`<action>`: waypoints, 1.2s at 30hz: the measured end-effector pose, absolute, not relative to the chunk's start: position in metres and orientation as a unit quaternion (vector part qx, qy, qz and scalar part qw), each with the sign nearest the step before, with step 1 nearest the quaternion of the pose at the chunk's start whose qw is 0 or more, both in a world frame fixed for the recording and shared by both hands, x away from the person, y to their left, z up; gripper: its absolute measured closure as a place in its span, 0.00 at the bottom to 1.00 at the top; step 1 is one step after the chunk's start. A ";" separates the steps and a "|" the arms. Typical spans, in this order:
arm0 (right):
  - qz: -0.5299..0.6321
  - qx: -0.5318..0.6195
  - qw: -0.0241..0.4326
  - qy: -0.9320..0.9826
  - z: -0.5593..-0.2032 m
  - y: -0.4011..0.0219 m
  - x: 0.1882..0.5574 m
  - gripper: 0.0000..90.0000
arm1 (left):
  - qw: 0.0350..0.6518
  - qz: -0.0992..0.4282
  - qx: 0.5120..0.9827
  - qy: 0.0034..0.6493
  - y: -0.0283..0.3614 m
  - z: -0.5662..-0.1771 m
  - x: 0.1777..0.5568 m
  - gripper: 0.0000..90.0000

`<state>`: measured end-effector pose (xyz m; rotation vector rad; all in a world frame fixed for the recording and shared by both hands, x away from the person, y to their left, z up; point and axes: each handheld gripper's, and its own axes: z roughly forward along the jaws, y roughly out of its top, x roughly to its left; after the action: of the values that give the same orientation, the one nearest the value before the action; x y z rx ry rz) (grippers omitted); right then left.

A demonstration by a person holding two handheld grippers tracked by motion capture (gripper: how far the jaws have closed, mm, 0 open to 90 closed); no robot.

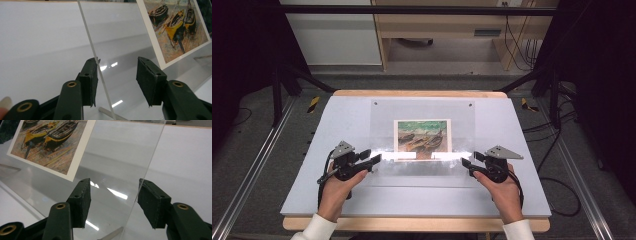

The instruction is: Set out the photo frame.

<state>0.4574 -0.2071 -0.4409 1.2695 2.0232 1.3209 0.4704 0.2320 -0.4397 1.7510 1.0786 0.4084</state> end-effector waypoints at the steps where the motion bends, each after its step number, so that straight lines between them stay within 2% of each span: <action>1: 0.473 0.455 0.204 0.726 -0.441 -0.207 0.457 0.51 | 0.500 0.169 0.723 0.446 0.232 -0.440 0.469 0.58; 36: 0.481 0.451 0.204 0.724 -0.442 -0.216 0.434 0.68 | 0.502 0.178 0.726 0.436 0.238 -0.440 0.447 0.70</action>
<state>0.4341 -0.2162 -0.4417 1.2582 2.0182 1.3402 0.4475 0.2376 -0.4403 1.7543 1.0528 0.4293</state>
